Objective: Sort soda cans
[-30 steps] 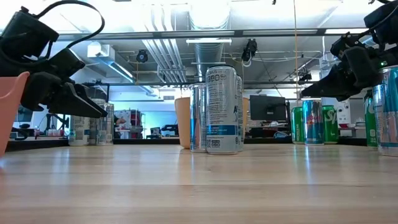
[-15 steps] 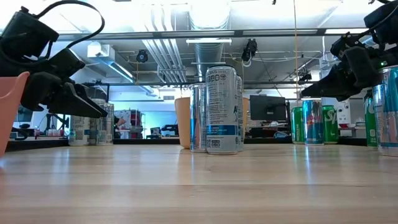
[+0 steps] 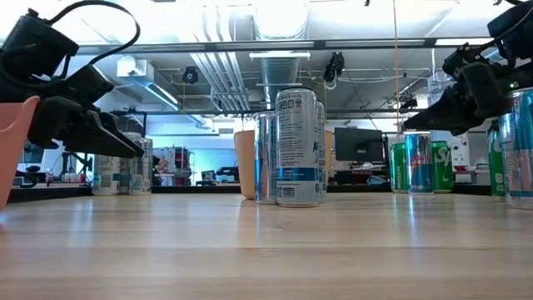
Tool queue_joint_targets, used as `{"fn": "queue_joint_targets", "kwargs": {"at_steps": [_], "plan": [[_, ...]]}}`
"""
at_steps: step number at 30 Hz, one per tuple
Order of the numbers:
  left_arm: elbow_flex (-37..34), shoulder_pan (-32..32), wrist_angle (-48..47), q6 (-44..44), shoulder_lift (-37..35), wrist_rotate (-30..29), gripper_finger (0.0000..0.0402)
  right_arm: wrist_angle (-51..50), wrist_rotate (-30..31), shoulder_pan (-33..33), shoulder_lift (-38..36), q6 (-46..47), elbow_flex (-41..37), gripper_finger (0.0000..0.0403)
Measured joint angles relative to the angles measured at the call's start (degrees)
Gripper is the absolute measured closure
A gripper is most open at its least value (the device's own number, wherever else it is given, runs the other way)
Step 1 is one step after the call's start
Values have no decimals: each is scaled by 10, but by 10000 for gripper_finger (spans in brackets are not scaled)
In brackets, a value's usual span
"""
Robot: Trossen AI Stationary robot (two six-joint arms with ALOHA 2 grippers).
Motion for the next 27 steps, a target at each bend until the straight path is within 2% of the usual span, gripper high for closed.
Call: {"fn": "queue_joint_targets", "kwargs": {"at_steps": [4, 6, 9, 11, 13, 15, 17, 19, 22, 25, 27], "plan": [[0, 0, 0, 0, 0, 0, 172, 7, 0, 0, 0, 0, 0, 385], [0, 0, 0, 0, 0, 0, 172, 55, -1, 0, 1, 15, 0, 385], [0, 0, 0, 0, 0, 0, 172, 185, -28, 1, 0, 151, 0, 385], [0, 0, 0, 9, 0, -1, 172, 299, 9, -2, 6, 202, 0, 385], [0, 0, 3, 70, 0, -5, 172, 393, 79, -8, 18, 210, 4, 385], [0, 0, 14, 149, 0, -6, 172, 420, 112, -12, 27, 174, 29, 385], [0, 0, 32, 203, 0, -6, 172, 373, 82, -11, 50, 121, 84, 385], [0, 0, 78, 194, 2, -6, 172, 272, 27, -11, 91, 83, 164, 385], [0, 0, 162, 68, 4, -6, 172, 60, -1, -11, 179, 57, 312, 385], [0, 0, 240, -79, 4, -9, 172, -147, 26, -12, 280, 43, 445, 385], [0, 0, 292, -139, 4, -11, 172, -246, 33, -13, 351, 38, 525, 384]]}}
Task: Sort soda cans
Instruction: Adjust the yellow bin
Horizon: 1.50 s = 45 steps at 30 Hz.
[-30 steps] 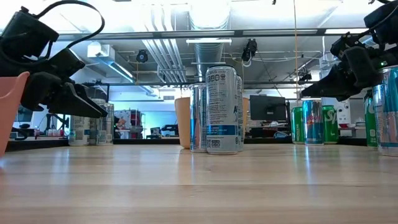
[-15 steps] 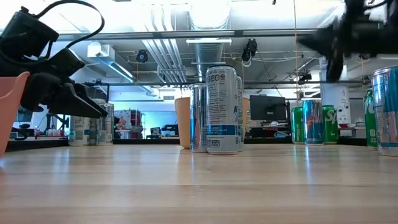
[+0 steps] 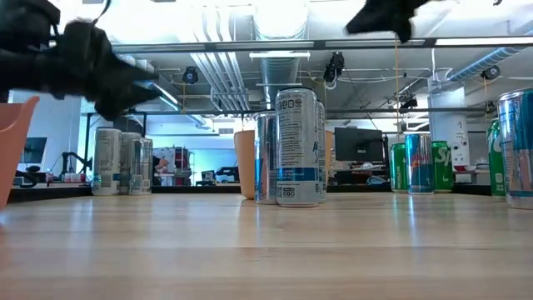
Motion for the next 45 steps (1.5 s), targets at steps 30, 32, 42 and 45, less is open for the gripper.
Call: {"fn": "queue_joint_targets", "kwargs": {"at_steps": [30, 32, 42, 45], "plan": [[332, 0, -469, -76, 1, -31, 172, -386, -288, -195, 397, -502, 305, 182], [364, 0, -515, -74, -1, -36, 172, -355, -289, -200, 401, -503, 288, 184], [431, 0, -607, -75, -21, -45, 172, -331, -294, -198, 442, -485, 256, 251], [427, 0, -612, -81, -30, -45, 172, -329, -297, -200, 440, -480, 257, 318]]}}
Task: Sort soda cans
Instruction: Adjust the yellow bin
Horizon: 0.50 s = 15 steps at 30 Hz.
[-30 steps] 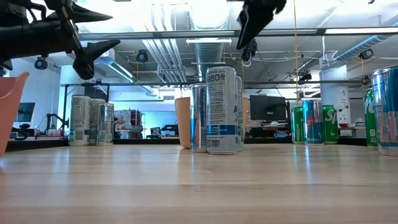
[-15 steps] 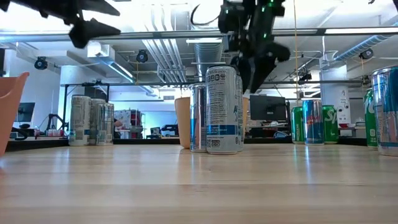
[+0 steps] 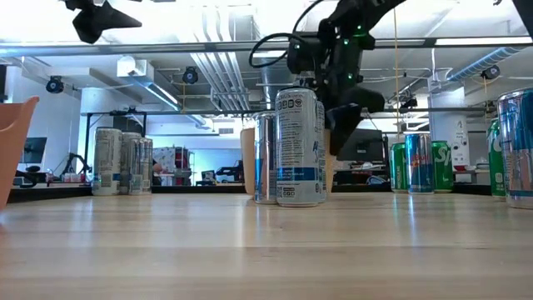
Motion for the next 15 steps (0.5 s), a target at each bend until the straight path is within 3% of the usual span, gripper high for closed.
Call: {"fn": "queue_joint_targets", "kwargs": {"at_steps": [3, 11, 15], "plan": [[-7, 0, 0, -5, -7, 0, 172, 1, -6, 0, -9, -20, 0, 379], [-34, 0, 1, -28, -6, 0, 172, -10, 19, 13, -12, -82, 1, 393], [-40, 0, 2, -38, 1, 1, 172, -49, 71, 26, -11, -128, 14, 393]]}}
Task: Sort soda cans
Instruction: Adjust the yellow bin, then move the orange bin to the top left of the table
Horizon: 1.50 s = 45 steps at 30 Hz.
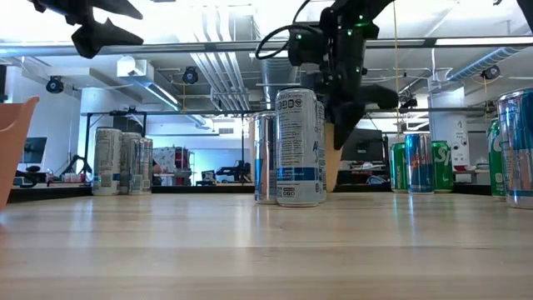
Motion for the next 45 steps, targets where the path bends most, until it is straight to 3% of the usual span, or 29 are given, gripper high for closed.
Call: {"fn": "queue_joint_targets", "kwargs": {"at_steps": [7, 18, 22, 28, 34, 38, 41, 45], "plan": [[10, 0, 4, 14, 11, 0, 172, -34, 17, -2, -12, -40, 58, 393], [10, 0, 5, 15, 11, 4, 172, -41, -14, 8, 7, -120, 46, 390], [10, 0, 5, 15, 11, 4, 172, -38, -33, 9, 19, -123, 39, 367], [11, 0, -3, 15, 15, 4, 170, -28, -33, 13, 27, -116, 39, 294], [92, 0, -193, -16, 60, 46, 145, -29, -23, 13, -23, -108, 43, 217], [154, -2, -330, -61, 117, 137, 127, -28, 6, 19, -74, -92, 47, 178], [175, -8, -402, -76, 163, 217, 124, -21, 18, 28, -116, -54, 47, 159], [176, -30, -450, -52, 216, 244, 123, -16, 44, 49, -166, 11, 47, 147]]}}
